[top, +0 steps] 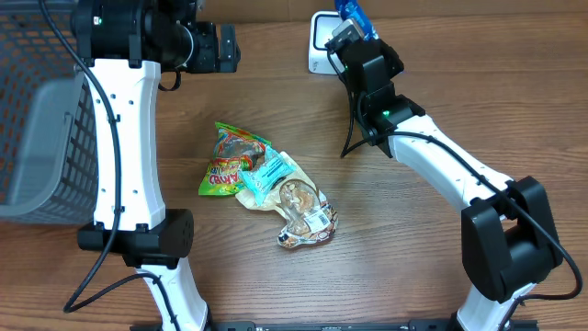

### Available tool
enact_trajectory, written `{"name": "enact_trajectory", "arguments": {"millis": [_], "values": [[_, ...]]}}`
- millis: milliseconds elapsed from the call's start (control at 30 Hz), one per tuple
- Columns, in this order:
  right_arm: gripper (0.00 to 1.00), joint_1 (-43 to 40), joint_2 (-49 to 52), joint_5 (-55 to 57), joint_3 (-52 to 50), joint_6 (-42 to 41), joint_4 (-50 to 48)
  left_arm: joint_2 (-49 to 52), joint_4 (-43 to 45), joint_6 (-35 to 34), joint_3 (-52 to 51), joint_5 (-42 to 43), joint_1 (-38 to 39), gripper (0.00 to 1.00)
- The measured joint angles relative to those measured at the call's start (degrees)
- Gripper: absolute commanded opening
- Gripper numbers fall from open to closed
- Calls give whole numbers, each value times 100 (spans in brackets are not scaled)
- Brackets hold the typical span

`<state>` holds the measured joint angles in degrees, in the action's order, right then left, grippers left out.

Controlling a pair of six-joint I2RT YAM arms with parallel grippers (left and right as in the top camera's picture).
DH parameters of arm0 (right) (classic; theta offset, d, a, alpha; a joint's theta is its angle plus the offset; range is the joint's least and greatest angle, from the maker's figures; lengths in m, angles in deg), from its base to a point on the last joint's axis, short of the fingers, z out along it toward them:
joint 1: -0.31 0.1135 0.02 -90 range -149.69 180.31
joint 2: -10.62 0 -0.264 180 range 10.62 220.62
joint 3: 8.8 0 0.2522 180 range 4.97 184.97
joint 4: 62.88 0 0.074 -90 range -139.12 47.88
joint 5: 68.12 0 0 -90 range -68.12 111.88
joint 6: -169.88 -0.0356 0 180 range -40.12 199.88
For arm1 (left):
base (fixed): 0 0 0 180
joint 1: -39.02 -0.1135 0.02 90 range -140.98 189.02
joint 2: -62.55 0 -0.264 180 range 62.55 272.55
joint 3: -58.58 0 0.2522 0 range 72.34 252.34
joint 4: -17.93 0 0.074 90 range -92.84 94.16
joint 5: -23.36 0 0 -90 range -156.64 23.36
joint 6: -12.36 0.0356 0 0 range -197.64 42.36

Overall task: Scan the item barcode
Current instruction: 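Lift the blue snack bar and hold its barcode over the white scanner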

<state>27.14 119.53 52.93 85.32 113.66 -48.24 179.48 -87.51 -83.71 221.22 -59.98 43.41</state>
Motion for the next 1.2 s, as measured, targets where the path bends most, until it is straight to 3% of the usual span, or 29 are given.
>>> {"name": "enact_trajectory", "arguments": {"millis": [100, 233, 333, 433, 567, 667, 800, 900, 1000, 1133, 1200], "values": [[4, 7, -15, -999, 2, -673, 153, 0, 0, 0, 0, -2, 0, 100], [4, -136, -225, -3268, 0, -1971, 503, 0, 0, -2, 0, -2, 0, 100], [4, -719, -586, -5796, 0, -3432, 11, 0, 0, -2, 0, 0, 0, 100], [4, -1460, -848, -7340, 20, -4833, -424, 0, 4, 0, 0, -2, 0, 100], [4, -2131, -920, -8266, 31, -5886, -334, 0, 2, 0, 0, 0, 0, 100], [4, -2109, -920, -8137, 33, -6067, -221, 0, 2, 0, 0, -2, 0, 100], [4, -1670, -916, -5884, 35, -5342, 455, 0, 0, 0, 0, -2, 0, 100], [4, -1062, -870, -3644, 31, -4157, 168, 0, 0, -2, 0, -2, 0, 100], [4, -400, -546, -1864, 48, -2210, -796, 0, -2, 0, 0, 0, 0, 100], [4, -96, 317, -833, 66, 387, -2011, 0, 17, 0, 0, -2, 0, 100], [4, -146, 1036, -509, 55, 1958, -3318, 0, -2, -2, 0, 2, 0, 100]]}}
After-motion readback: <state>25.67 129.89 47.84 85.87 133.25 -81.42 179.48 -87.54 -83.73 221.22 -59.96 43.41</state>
